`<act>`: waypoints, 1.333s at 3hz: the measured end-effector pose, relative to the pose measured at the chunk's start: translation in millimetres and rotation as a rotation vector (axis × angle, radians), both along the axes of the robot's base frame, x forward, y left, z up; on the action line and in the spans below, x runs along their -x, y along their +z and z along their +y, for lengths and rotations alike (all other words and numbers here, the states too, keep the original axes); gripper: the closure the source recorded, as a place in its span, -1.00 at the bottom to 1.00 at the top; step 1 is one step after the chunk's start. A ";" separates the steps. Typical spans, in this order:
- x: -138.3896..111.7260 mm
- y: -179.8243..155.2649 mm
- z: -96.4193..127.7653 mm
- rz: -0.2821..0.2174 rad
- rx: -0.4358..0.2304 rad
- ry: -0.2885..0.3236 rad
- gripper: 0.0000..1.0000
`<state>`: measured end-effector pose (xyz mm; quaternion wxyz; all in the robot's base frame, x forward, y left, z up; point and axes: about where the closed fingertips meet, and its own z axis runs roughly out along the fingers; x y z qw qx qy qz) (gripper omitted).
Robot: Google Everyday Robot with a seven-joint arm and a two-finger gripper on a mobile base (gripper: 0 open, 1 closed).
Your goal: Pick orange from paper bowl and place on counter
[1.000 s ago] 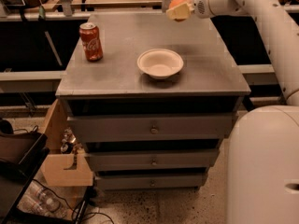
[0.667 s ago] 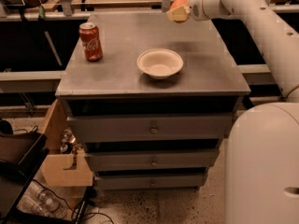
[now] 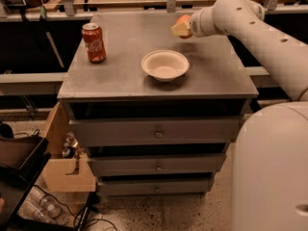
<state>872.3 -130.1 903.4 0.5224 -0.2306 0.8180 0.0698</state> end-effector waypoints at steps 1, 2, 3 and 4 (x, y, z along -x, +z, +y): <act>7.2 -27.2 11.5 0.033 -0.014 -0.009 1.00; 11.5 -42.5 30.6 0.045 -0.024 0.007 1.00; 11.4 -45.1 32.2 0.048 -0.024 0.009 0.67; 11.1 -47.0 34.2 0.051 -0.024 0.011 0.20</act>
Offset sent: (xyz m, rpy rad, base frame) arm -0.0179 0.0494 -0.0554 0.0358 0.0512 0.0219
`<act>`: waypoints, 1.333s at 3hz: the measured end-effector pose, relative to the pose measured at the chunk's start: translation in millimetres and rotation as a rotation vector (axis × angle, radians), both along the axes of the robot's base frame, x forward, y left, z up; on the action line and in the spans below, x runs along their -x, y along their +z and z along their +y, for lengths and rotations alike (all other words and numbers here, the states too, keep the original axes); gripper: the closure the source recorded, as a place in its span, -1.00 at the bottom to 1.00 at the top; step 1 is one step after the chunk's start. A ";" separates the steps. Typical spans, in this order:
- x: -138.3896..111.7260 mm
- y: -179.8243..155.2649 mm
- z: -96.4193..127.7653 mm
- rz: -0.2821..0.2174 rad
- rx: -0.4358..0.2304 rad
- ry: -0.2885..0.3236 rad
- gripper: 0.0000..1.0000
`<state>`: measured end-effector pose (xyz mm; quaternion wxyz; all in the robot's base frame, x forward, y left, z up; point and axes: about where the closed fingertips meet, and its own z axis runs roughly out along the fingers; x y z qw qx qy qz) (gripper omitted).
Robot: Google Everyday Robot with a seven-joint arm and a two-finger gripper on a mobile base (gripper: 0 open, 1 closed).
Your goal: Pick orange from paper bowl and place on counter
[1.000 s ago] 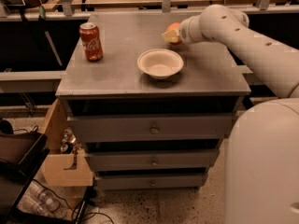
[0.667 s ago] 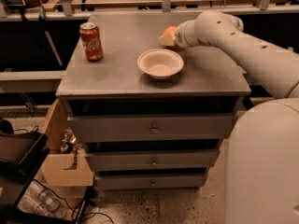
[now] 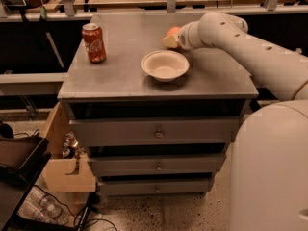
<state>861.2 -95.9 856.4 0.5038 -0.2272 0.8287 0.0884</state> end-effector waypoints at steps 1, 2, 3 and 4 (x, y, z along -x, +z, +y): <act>-0.2 -2.0 2.0 0.003 0.000 0.002 -0.27; -0.6 -4.2 4.3 0.005 0.000 0.005 -0.76; -0.8 -6.1 6.4 0.008 0.000 0.008 -1.00; -0.8 -6.1 6.4 0.008 0.000 0.008 -1.00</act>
Offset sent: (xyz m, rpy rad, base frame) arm 0.0002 0.0018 -0.0019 0.0000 0.0025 0.0023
